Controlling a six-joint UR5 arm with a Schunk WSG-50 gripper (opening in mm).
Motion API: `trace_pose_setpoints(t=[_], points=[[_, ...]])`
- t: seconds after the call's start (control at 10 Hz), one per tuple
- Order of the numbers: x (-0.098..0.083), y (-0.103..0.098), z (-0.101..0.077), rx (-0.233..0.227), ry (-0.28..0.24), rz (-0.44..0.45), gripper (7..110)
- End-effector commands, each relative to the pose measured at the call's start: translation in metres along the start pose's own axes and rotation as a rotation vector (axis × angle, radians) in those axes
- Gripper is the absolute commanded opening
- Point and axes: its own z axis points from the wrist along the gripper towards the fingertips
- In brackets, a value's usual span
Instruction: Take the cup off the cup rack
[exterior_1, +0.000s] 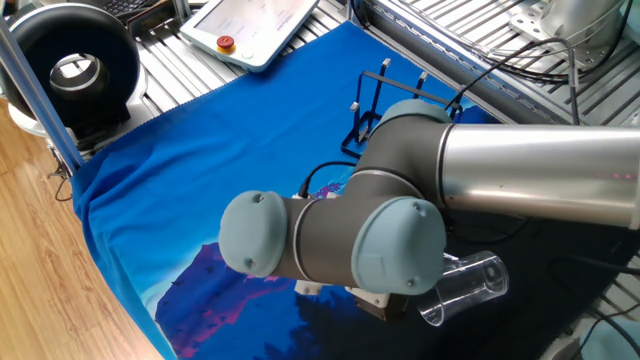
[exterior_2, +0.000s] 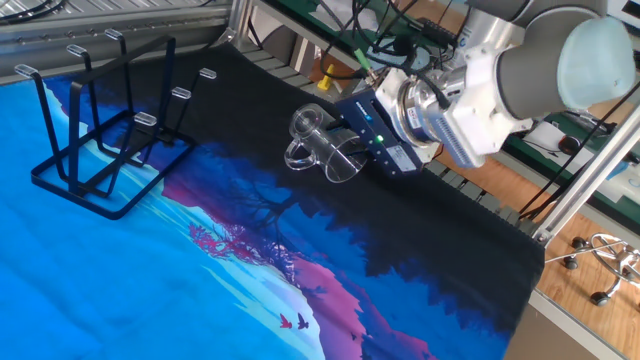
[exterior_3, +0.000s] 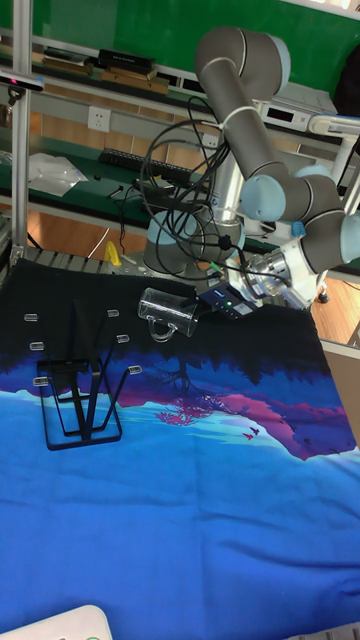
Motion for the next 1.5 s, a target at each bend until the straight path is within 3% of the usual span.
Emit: trace_pose_setpoints(t=[0.0,0.4,0.5,0.7,1.1,1.4], points=[[0.012,0.001,0.004,0.005,0.059,-0.037,44],[0.03,-0.01,0.007,0.039,0.133,-0.027,44],[0.033,-0.011,0.006,0.037,0.14,-0.021,22],[0.039,-0.015,0.004,0.037,0.151,-0.018,22],[0.044,-0.035,0.009,0.021,0.13,-0.04,22],[0.041,-0.054,0.006,-0.024,0.09,-0.072,22]])
